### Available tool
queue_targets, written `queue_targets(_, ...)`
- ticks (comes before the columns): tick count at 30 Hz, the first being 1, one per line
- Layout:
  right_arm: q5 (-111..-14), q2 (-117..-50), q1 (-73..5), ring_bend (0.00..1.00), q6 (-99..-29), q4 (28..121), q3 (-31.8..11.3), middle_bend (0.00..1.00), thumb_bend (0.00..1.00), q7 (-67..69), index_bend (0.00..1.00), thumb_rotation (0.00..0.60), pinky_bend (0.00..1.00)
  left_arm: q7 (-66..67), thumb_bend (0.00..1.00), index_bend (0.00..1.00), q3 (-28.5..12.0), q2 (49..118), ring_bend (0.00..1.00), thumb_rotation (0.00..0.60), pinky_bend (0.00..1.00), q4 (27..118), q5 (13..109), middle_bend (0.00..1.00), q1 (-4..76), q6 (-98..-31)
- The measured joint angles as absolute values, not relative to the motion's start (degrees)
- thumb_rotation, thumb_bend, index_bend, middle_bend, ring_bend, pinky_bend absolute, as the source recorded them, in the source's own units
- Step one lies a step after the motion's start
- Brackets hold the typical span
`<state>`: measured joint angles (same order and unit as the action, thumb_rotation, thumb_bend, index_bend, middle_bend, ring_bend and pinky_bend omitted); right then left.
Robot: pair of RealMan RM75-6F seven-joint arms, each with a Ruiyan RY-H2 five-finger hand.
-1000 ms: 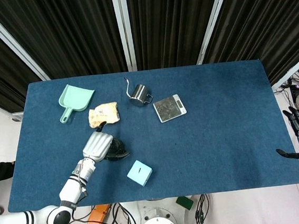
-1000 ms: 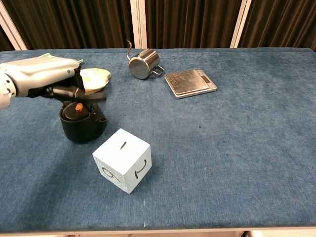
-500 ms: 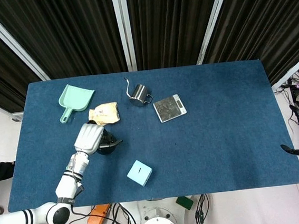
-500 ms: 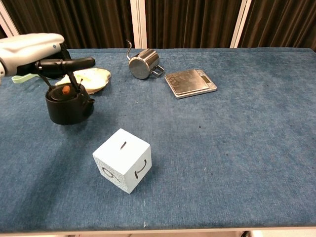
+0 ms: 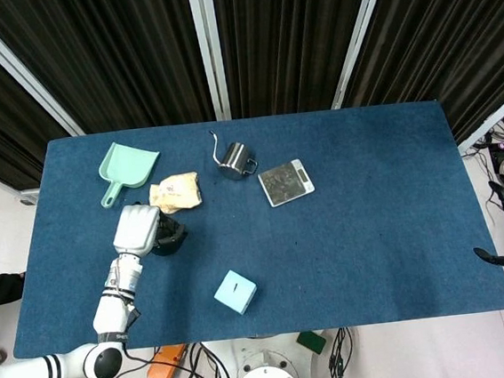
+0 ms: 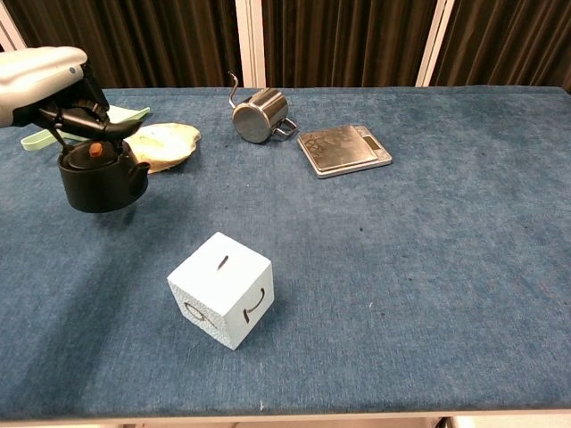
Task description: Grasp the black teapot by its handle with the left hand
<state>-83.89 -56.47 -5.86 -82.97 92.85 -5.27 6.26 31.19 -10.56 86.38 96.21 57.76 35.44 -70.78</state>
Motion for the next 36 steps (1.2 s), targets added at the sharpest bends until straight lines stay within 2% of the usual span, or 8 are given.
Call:
queue_targets(7, -84.1, -56.5, -5.3, 0.0, -83.7, 92.9, -5.2, 0.02, 0.04, 6.5, 0.0, 0.6, 0.0, 31.5, 0.4, 1.0, -11.4, 86.9, 1.0, 0.395, 0.54, 96.1, 56.5, 1.0, 34.8, -72.2)
queue_targets(14, -84.5, -56.4, -5.2, 0.0, -84.0, 93.2, -5.1, 0.02, 0.04, 6.3, 0.0, 0.6, 0.0, 31.1, 0.5, 1.0, -11.1, 86.4, 1.0, 0.502, 0.55, 95.5, 56.9, 1.0, 34.3, -72.3)
queue_targets(22, -84.7, -56.6, -5.2, 0.0, -84.0, 93.5, -4.9, 0.02, 0.04, 5.9, 0.0, 0.6, 0.0, 30.7, 0.51, 1.0, -10.3, 86.4, 1.0, 0.562, 0.56, 94.1, 57.8, 1.0, 33.8, -72.2)
queue_targets(36, -84.8, -56.6, -4.5, 0.0, -84.6, 93.6, -4.7, 0.02, 0.04, 5.8, 0.0, 0.6, 0.0, 30.1, 0.5, 1.0, -10.1, 86.8, 1.0, 0.562, 0.57, 92.7, 58.7, 1.0, 33.0, -72.1)
